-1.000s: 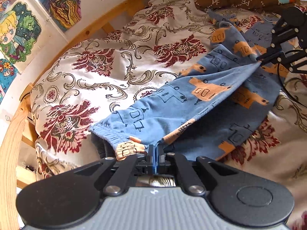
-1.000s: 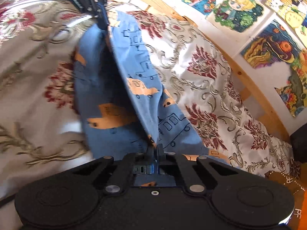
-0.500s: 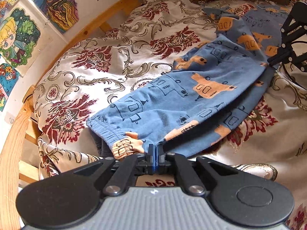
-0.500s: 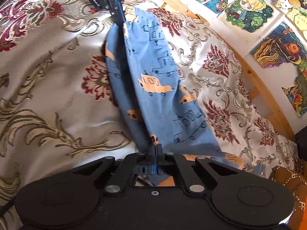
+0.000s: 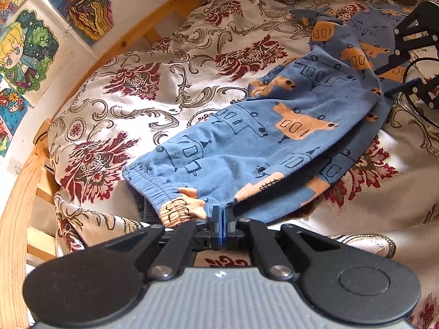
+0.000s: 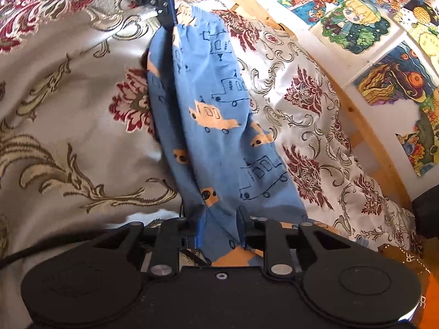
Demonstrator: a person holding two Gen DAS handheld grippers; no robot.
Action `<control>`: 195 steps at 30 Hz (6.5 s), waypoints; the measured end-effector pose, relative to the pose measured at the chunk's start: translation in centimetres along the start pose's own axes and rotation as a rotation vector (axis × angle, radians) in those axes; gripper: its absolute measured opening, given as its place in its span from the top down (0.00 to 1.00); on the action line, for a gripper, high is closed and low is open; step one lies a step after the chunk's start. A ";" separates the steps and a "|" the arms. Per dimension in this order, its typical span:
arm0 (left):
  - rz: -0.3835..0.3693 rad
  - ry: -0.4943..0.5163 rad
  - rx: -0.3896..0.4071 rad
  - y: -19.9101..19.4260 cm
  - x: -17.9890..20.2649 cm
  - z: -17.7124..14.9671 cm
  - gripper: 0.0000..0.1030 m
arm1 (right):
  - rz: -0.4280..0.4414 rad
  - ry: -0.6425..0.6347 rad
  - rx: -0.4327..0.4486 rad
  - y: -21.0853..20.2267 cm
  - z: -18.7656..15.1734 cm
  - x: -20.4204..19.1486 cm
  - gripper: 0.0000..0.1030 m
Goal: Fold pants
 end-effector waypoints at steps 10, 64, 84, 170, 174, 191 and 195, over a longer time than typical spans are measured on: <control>0.006 -0.004 0.002 -0.1 0.0 -0.1 0.99 | 0.033 0.023 0.000 0.7 0.2 0.3 1.00; -0.049 -0.095 0.249 0.9 23.6 18.9 0.08 | 0.394 1.305 0.016 -1.9 -16.4 22.6 0.01; -0.179 -0.145 0.056 5.3 22.9 19.7 0.75 | 0.419 1.182 -0.066 0.5 -15.6 22.6 0.50; -1.004 0.027 0.085 11.0 27.6 41.1 0.27 | -0.095 0.939 -0.153 -9.2 -25.1 18.0 0.49; -0.986 0.002 0.002 11.8 28.4 41.2 0.36 | -0.083 0.994 -0.146 -9.0 -25.3 18.3 0.66; -0.866 -0.084 0.018 10.2 29.2 40.3 0.88 | -0.113 1.025 -0.122 -9.7 -25.1 17.9 1.00; -0.816 -0.128 0.055 9.0 29.3 40.4 0.88 | -0.133 1.028 -0.117 -10.3 -25.1 18.1 1.00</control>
Point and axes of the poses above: each gripper's, at about its wrist camera, not at the fingertips, and y roughly the way its jaws point, x to its right, z to its top, the point moved 6 cm from there along y, roughly the way its jaws point, and after that the axes turned 1 degree about -x, right-handed, at the moved point
